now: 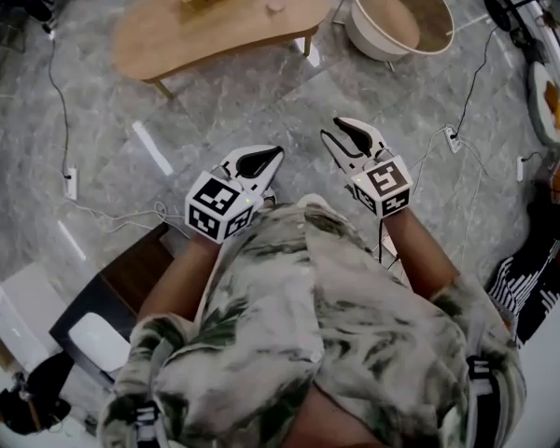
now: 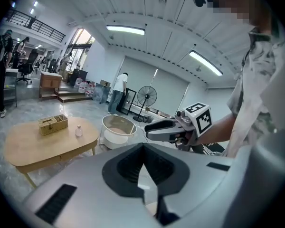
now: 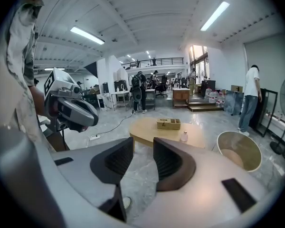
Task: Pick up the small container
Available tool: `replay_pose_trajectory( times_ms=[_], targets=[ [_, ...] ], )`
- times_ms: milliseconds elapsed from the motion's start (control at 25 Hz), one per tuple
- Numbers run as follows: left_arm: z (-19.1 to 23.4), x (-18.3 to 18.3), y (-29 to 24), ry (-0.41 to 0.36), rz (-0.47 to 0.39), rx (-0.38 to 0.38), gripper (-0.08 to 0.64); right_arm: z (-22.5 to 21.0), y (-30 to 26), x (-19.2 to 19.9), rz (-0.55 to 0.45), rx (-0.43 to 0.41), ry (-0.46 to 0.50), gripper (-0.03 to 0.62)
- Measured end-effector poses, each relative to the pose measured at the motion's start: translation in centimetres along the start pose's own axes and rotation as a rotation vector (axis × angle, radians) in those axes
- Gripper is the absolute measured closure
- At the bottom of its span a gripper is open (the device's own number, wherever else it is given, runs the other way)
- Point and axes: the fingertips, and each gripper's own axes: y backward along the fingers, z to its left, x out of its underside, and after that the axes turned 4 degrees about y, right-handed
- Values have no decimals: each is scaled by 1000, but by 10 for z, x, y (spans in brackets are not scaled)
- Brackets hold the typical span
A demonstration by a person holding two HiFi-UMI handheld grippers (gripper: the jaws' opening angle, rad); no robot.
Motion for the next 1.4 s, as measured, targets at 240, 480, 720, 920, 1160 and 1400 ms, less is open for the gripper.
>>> replay_pose_trajectory(
  times_ms=[240, 480, 720, 920, 1160, 1400],
  targets=[
    [60, -11, 25, -8, 1, -6, 538, -5, -53, -32, -9, 32, 14, 442],
    [97, -28, 38, 25, -38, -38, 538, -10, -83, -52, -4, 27, 5, 443],
    [126, -39, 31, 47, -65, -67, 538, -33, -115, -59, -2, 7, 27, 443],
    [159, -57, 6, 76, -49, -103, 538, -72, -153, -63, 11, -40, 39, 443],
    [198, -97, -51, 92, -37, -115, 538, -141, -204, -70, 31, -91, 66, 443],
    [236, -129, -115, 104, -8, -107, 538, -208, -258, -65, 51, -136, 92, 443]
  ],
)
